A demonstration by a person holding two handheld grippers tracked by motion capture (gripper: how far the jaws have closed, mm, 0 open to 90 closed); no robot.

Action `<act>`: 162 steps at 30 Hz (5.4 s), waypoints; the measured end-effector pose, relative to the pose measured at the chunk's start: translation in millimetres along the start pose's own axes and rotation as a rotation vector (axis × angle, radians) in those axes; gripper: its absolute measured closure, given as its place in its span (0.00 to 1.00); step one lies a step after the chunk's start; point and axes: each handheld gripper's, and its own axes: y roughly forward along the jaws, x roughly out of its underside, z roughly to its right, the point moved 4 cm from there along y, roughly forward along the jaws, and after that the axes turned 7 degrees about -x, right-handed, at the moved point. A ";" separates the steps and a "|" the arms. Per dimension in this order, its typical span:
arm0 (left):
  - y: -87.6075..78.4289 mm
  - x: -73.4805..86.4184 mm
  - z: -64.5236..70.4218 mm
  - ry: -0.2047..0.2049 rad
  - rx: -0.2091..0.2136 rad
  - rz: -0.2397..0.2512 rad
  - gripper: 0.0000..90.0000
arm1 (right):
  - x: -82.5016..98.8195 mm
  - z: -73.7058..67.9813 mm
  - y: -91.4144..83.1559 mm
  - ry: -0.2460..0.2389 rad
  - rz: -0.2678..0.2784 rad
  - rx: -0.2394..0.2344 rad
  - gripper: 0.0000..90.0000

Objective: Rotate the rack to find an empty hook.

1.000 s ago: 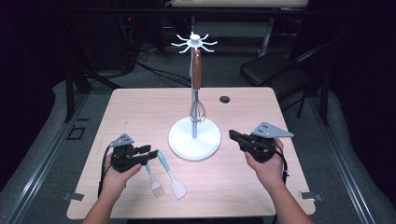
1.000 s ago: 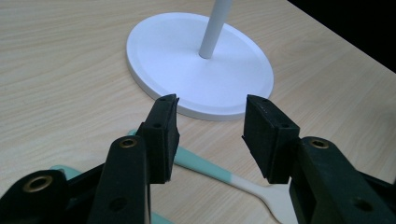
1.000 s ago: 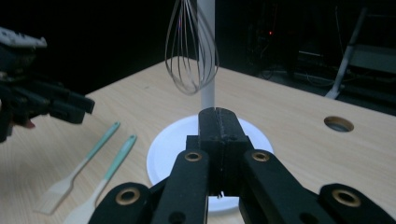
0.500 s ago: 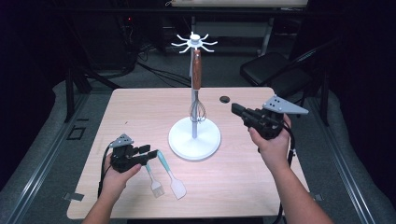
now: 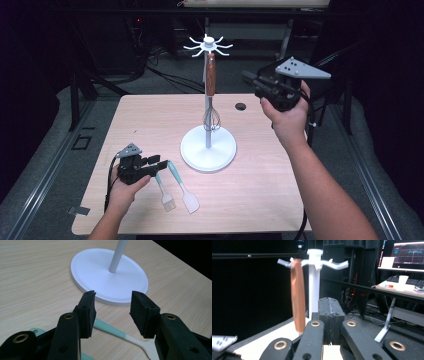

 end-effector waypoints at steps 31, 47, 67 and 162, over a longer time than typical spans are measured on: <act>1.7 2.5 -4.9 -0.020 -0.003 -0.001 0.62 | -35.3 -6.3 48.8 -0.014 0.007 0.001 1.00; 2.7 4.2 -7.1 -0.024 -0.007 -0.008 0.62 | -38.1 -32.0 59.6 -0.054 0.003 -0.022 1.00; 0.2 4.9 -10.6 -0.036 -0.017 -0.006 0.62 | 8.2 -43.4 25.1 -0.097 -0.030 0.041 0.83; 2.6 10.8 -17.6 -0.070 -0.050 0.007 0.61 | 298.1 -149.2 100.4 0.089 -0.816 -0.114 0.91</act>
